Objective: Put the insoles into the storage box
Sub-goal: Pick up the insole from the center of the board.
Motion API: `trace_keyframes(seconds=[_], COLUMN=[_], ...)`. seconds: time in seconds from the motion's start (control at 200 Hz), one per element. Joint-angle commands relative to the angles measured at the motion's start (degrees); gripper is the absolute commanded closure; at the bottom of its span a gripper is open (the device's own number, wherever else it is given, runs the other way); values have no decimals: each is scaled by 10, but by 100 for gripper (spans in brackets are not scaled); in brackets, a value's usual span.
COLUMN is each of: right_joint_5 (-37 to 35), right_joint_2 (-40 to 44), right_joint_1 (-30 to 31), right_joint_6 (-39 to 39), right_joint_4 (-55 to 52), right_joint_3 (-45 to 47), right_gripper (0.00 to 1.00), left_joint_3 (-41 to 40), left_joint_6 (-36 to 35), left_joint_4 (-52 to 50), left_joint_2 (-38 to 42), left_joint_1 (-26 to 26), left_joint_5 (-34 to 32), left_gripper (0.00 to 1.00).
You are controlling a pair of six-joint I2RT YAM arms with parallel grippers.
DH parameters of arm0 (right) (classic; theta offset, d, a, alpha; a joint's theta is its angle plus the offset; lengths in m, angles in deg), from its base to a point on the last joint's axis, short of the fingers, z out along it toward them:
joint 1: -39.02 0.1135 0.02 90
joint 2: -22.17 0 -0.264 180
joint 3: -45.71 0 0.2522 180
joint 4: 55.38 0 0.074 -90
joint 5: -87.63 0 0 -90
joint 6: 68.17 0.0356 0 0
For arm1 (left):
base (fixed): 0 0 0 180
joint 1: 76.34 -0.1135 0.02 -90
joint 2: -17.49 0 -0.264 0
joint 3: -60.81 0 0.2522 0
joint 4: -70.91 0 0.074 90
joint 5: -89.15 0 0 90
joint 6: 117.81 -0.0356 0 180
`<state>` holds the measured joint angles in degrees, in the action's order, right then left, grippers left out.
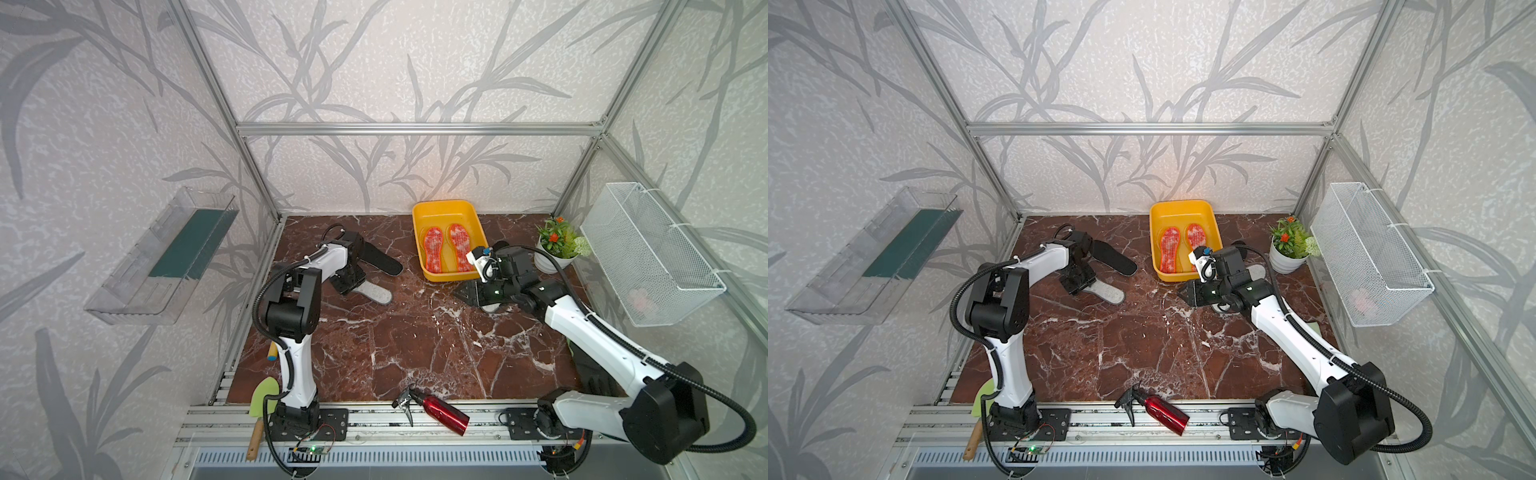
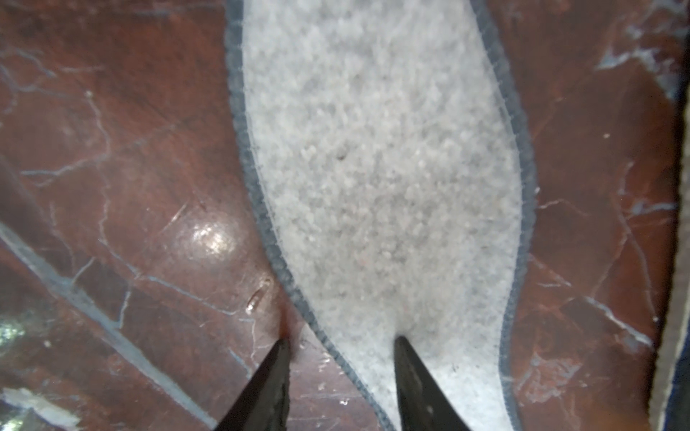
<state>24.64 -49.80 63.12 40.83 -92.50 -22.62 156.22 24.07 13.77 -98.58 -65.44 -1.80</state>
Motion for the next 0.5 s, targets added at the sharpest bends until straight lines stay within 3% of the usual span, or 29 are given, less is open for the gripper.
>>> trace_keyframes(seconds=[0.0,0.165,0.495], right_joint_5=[-8,-11,-21], right_joint_2=[4,4,9], right_joint_1=[1,1,1], right_joint_6=[5,7,3], right_joint_4=[4,1,-9], right_joint_3=[-3,-5,-12], right_gripper=[63,63,63], left_joint_3=[-12,-16,-19], left_joint_6=[-12,-18,-31], left_joint_4=[-13,-13,-16], left_joint_2=[-15,-11,-11], left_joint_1=[-2,-3,-3], left_joint_5=[7,6,-3], left_gripper=[65,80,87])
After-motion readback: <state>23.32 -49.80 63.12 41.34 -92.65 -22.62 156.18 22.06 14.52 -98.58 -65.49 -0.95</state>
